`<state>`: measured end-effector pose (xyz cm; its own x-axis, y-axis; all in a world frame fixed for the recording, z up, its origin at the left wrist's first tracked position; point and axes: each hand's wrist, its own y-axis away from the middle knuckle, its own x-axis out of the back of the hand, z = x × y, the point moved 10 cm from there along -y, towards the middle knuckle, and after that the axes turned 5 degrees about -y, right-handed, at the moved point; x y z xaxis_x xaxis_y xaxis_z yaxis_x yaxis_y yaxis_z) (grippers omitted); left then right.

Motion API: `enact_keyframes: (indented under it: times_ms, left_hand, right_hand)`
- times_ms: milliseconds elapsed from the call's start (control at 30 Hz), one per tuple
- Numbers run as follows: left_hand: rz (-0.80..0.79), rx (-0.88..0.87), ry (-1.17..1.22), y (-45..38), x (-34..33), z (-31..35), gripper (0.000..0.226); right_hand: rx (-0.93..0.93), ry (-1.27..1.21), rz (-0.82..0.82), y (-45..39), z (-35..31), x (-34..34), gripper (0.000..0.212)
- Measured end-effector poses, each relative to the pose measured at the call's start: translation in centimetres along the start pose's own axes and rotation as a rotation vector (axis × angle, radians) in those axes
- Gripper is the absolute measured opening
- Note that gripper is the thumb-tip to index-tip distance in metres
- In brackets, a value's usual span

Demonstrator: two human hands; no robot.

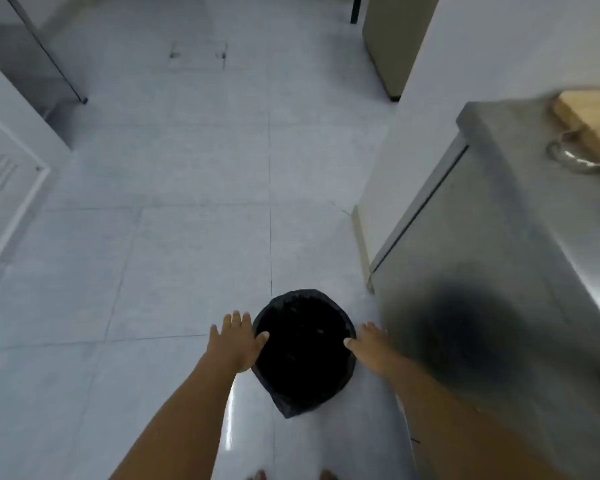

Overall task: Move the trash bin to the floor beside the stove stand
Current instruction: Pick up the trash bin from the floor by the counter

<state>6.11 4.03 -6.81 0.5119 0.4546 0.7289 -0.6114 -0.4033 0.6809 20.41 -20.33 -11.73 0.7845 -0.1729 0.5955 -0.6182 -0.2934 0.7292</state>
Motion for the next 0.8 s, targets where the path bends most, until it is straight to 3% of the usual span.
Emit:
enact_keyframes:
  times_ms: [200, 333, 433, 533, 800]
  left_hand:
    - [-0.05, 0.111, 0.088, -9.0, -10.6, -0.5, 0.078]
    - [-0.058, 0.25, 0.349, -14.3, -16.9, -2.1, 0.081]
    - [-0.038, 0.286, 0.705, -16.7, -20.0, -2.2, 0.086]
    - [-0.031, 0.399, 1.043, -16.2, -19.0, -1.9, 0.064]
    - [-0.07, 0.445, 1.196, -10.9, -10.5, -1.3, 0.05]
  right_hand:
    - [-0.07, -0.167, -0.004, -9.5, 6.3, -7.5, 0.082]
    - [-0.076, -0.3, 0.025, -14.3, 8.1, -10.8, 0.086]
    - [-0.08, -0.448, 0.119, -15.8, 8.3, -11.6, 0.081]
    - [-0.141, -0.524, 0.212, -15.7, 8.2, -10.9, 0.075]
    - [-0.149, -0.534, 0.242, -10.7, 3.9, -1.5, 0.081]
